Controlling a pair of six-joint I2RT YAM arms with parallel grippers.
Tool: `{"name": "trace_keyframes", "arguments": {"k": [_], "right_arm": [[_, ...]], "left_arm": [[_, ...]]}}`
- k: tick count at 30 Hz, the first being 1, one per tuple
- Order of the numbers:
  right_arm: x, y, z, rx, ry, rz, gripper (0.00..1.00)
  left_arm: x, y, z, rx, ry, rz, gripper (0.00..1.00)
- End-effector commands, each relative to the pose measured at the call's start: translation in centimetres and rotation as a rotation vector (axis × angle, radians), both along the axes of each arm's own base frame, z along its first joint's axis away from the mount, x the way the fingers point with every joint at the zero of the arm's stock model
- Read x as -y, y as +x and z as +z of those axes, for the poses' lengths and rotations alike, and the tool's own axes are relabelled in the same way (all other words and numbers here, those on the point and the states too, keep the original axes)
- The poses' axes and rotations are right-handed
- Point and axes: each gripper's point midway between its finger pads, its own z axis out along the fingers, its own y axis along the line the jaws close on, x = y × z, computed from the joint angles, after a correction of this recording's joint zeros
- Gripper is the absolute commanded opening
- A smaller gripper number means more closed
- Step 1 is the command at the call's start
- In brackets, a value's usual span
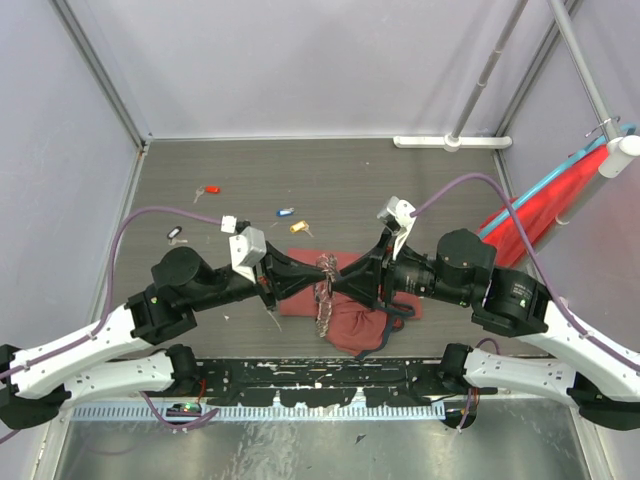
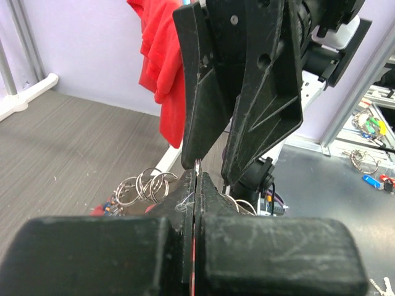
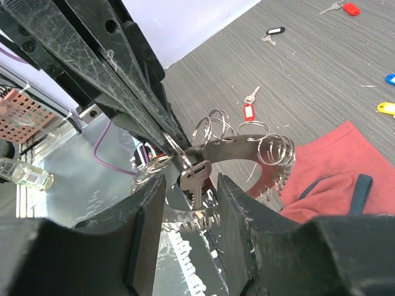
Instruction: Put the keys on the keyring
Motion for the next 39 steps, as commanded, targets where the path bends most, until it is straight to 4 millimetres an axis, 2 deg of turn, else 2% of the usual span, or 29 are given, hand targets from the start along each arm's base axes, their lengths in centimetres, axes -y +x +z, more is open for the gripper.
{"name": "trace_keyframes", "arguments": {"k": [1, 11, 15, 21, 30, 39], "right_arm": [[-0.2, -0.1, 2.9, 0.028, 0.124, -0.001, 0.45], [-0.6, -0.4, 3.7, 0.034, 0.169, 0.025, 0.37], [-0.8, -0.5, 3.6, 0.029, 0.171, 0.032, 0.25], [-0.7, -0.4, 3.2, 0.02, 0.147, 0.026, 0.15], [-0.1, -0.3, 3.2, 0.021, 0.128, 0.004, 0.08], [-0.1, 0.1, 2.3, 0.0, 0.083, -0.015, 0.06]], "left_arm": [[-0.7, -0.4, 3.1, 0.033, -0.124, -0.001, 0.0], [-0.5, -0.9, 3.4, 0.036, -0.135, -0.033, 0.0], [-0.6, -0.9, 3.5, 0.037, -0.137, -0.033, 0.0], [-0.7, -0.8, 3.4, 0.039, -0.133, -0.025, 0.0], [-1.0, -0.8, 3.6, 0.047, -0.132, -0.015, 0.0], [-0.9, -0.9, 3.6, 0.049, -0.129, -0.026, 0.0]]}}
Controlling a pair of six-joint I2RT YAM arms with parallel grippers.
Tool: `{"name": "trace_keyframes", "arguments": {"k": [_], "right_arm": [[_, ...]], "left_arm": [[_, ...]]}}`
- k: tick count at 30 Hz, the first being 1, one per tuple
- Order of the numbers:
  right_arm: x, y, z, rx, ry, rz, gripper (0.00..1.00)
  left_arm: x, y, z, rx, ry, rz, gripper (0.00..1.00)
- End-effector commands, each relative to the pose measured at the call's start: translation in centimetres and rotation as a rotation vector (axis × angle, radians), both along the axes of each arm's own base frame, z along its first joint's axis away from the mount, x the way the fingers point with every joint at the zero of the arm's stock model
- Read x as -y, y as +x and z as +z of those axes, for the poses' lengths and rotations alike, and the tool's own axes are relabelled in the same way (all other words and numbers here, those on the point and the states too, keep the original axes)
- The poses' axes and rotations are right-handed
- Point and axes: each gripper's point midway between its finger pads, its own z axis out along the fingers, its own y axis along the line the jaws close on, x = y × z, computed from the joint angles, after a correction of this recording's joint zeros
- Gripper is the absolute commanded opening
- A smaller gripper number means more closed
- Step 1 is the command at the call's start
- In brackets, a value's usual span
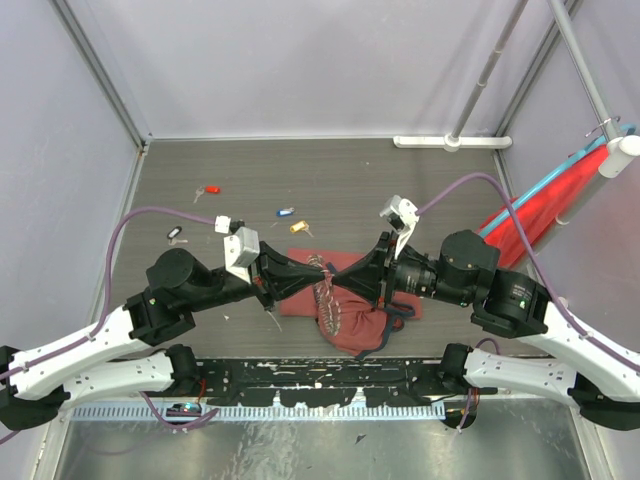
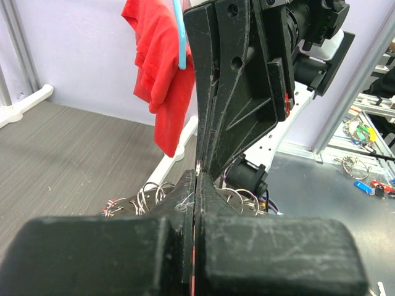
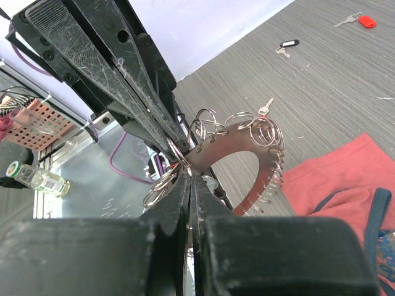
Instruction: Put the keys on the keyring
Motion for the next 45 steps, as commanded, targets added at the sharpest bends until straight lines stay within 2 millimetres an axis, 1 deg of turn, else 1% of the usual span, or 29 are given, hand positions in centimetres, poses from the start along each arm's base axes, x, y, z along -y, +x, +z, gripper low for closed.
{"name": "trace_keyframes", "arguments": {"k": [1, 9, 16, 20, 24, 26, 30, 35, 40, 45], "right_arm": [[0.3, 0.4, 1.3, 0.011, 0.013, -0.03, 0.06], [-0.3, 0.5, 0.7, 0.001, -0.014, -0.017, 0.06], [-0.4, 0.6, 0.6, 0.002, -0.023, -0.017, 0.08], [-0.2, 0.8, 0.9, 0.01, -0.02, -0.03, 0.12], [0.3, 1.3, 0.9, 0.028, -0.035, -0.066, 0.24], [0.7, 1.7, 1.0, 0.041, -0.04, -0.091, 0.26], [1.4, 2.1, 1.8, 0.074, -0.027, -0.122, 0.26], [2.0, 1.6, 2.9, 0.136, 0.001, -0.103, 0.27], [2.4, 1.1, 3.0, 0.195, 0.001, -0.071, 0.33], [2.3, 0.4, 3.1, 0.263, 0.001, -0.014, 0.34]], "left_arm": [[-0.6, -0.5, 2.4, 0.045, -0.076, -0.007, 0.0], [-0.3, -0.8, 2.5, 0.048, -0.071, -0.032, 0.0], [-0.1, -0.9, 2.3, 0.047, -0.067, -0.04, 0.0], [-0.1, -0.9, 2.3, 0.047, -0.066, -0.045, 0.0], [-0.1, -1.0, 2.4, 0.047, -0.066, -0.048, 0.0], [-0.1, -1.0, 2.3, 0.047, -0.066, -0.049, 0.0], [-0.1, -1.0, 2.3, 0.045, -0.066, -0.05, 0.0], [-0.1, -0.8, 2.1, 0.041, -0.059, -0.037, 0.0], [-0.1, -0.6, 1.9, 0.039, -0.046, -0.026, 0.0], [0.1, -0.6, 1.9, 0.037, -0.045, -0.029, 0.0]]}}
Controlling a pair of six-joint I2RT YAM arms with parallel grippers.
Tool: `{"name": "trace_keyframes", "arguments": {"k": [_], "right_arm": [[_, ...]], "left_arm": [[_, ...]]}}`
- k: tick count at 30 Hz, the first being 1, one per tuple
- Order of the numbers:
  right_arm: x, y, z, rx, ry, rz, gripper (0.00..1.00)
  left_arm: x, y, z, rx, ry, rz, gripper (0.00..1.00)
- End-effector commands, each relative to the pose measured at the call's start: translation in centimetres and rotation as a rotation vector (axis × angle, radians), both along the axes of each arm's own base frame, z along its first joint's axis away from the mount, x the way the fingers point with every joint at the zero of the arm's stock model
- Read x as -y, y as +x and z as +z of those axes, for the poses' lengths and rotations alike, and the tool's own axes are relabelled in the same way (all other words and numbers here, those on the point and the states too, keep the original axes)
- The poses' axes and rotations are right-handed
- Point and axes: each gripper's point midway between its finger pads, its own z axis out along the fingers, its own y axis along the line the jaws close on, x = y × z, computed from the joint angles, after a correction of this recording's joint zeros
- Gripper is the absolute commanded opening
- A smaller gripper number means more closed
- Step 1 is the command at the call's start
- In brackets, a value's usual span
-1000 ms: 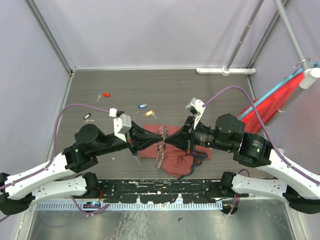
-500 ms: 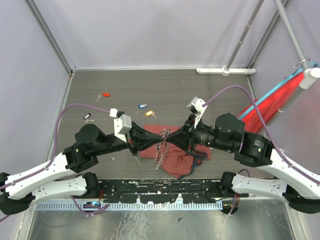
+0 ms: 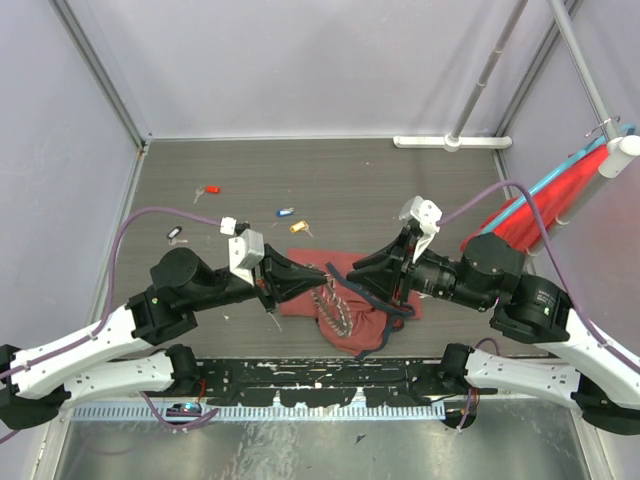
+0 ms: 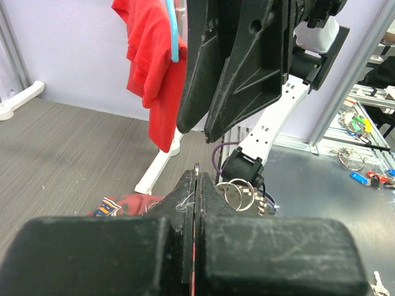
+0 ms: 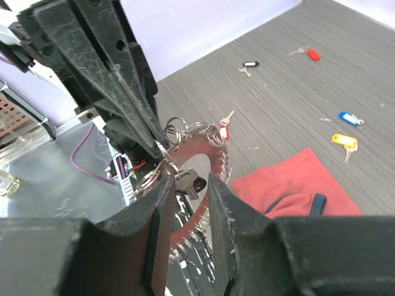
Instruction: Put the keys on the keyring
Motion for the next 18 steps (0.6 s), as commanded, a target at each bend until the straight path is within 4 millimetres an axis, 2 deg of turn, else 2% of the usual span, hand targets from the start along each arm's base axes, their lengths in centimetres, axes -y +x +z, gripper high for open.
{"name": "trace_keyframes", "arguments": {"k": [1, 6, 9, 14, 18], "right_arm": [[-0.2, -0.9, 2.6, 0.135, 0.066, 0.079, 0.35], [-1.0, -1.8, 3.0, 0.233, 0.076, 0.167, 0.36], [-1.7, -2.3, 3.2, 0.268, 0.077, 0.225, 0.34], [-2.6, -2.4, 2.6, 0.271, 0.051, 0.262, 0.28], [-2.6, -2.6, 2.2, 0.262, 0.039, 0.274, 0.28]], "left_arm": [[-0.3, -0.2, 2.5, 0.034, -0.069, -0.002, 0.0], [-0.1, -0.5, 2.6, 0.038, -0.07, -0.022, 0.0], [0.0, -0.9, 2.9, 0.041, -0.076, -0.043, 0.0], [0.1, -1.5, 3.1, 0.048, -0.081, -0.079, 0.0], [-0.1, -1.6, 3.3, 0.051, -0.088, -0.081, 0.0]]}}
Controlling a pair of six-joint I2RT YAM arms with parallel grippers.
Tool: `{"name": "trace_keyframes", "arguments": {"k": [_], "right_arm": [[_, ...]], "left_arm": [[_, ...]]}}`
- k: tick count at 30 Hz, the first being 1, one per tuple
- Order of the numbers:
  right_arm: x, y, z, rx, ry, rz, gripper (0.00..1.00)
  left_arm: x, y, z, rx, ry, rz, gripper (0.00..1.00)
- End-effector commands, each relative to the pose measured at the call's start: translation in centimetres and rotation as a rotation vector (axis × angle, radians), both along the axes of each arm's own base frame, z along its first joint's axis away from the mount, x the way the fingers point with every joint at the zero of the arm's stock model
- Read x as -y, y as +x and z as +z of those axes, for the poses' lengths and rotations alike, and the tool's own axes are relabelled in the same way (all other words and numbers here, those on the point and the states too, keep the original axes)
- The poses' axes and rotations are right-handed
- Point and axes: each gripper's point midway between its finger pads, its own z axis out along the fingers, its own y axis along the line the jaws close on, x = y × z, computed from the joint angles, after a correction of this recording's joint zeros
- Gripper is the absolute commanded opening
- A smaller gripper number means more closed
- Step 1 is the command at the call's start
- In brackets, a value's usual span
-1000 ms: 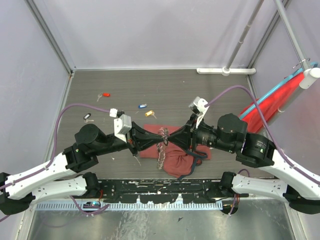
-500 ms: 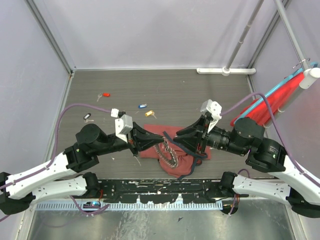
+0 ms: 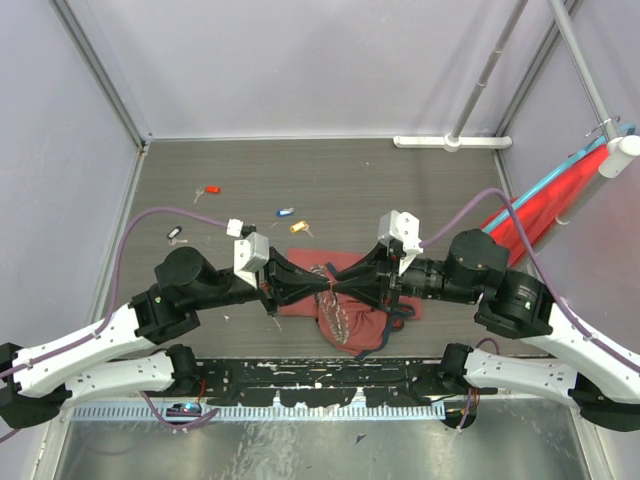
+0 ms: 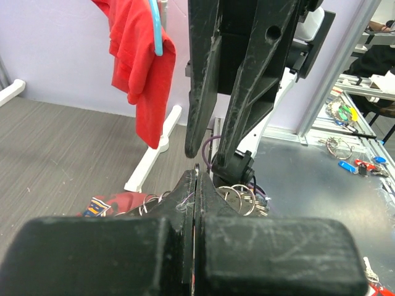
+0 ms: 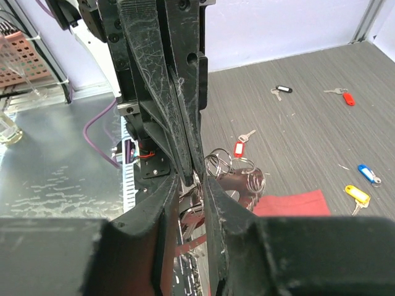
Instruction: Put the keys on the keyring
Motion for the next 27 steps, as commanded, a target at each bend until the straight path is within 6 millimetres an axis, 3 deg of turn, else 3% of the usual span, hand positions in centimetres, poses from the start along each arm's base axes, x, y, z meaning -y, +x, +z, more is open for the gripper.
{"name": "trace_keyframes", "arguments": {"k": [1, 13, 27], "right_arm": [[-0.2, -0.5, 1.3, 0.049, 0.042, 0.039, 0.28], [0.0, -1.4, 0.6, 0.027, 0.023, 0.08, 0.25], [0.1, -1.0, 0.2, 0.015, 0.02, 0.05, 0.29]], "left_arm": [[-0.6, -0.9, 3.9, 0.048, -0.109, -0.028, 0.0], [-0.9, -0.9, 4.4, 0.052, -0.131, -0.028, 0.0], [-0.9, -1.1, 4.7, 0.052, -0.142, -0.034, 0.0]]}}
